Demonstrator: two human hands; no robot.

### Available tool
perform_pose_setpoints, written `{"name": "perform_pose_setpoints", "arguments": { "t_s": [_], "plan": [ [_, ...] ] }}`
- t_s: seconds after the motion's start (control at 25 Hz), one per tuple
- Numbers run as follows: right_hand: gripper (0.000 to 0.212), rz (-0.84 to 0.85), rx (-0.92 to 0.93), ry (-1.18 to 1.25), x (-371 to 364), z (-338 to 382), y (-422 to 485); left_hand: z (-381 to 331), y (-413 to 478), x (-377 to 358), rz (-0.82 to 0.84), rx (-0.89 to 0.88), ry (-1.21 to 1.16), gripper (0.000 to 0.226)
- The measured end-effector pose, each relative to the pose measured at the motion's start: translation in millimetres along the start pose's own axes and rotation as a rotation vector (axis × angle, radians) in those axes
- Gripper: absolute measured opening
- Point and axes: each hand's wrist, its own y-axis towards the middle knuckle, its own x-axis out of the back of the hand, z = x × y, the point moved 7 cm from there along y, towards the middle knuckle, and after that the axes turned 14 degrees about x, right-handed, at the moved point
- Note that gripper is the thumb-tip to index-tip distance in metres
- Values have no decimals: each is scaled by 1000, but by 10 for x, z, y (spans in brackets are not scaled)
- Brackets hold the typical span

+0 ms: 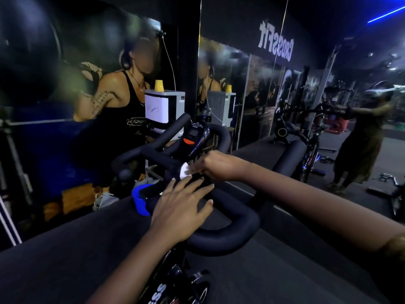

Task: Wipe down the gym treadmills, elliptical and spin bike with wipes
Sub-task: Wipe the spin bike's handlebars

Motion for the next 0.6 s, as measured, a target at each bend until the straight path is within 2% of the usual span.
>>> {"name": "perform_pose_setpoints", "arguments": {
  "t_s": [0.08, 0.16, 0.2, 0.28, 0.36, 0.48, 0.6],
  "plan": [
    [43, -5, 66, 8, 121, 115, -224, -2, 4, -4, -1, -1, -6, 91],
    [40, -44, 49, 3, 272, 61, -389, -15, 27, -4, 1, -2, -10, 91],
    [38, -112, -31, -5, 377, -65, -450, -17, 35, -6, 2, 2, -11, 91],
    [35, -282, -319, -74, 600, -542, -590, -14, 51, -7, 9, 17, -26, 90],
    [32, -332, -576, -190, 711, -923, -685, -2, 63, -11, 15, 27, -50, 89],
    [37, -217, -663, -146, 533, -917, -564, 10, 64, -7, 23, 36, -74, 80],
    [44, -309, -681, -215, 455, -631, -558, 14, 87, -19, 36, 38, -84, 75]
  ]
}}
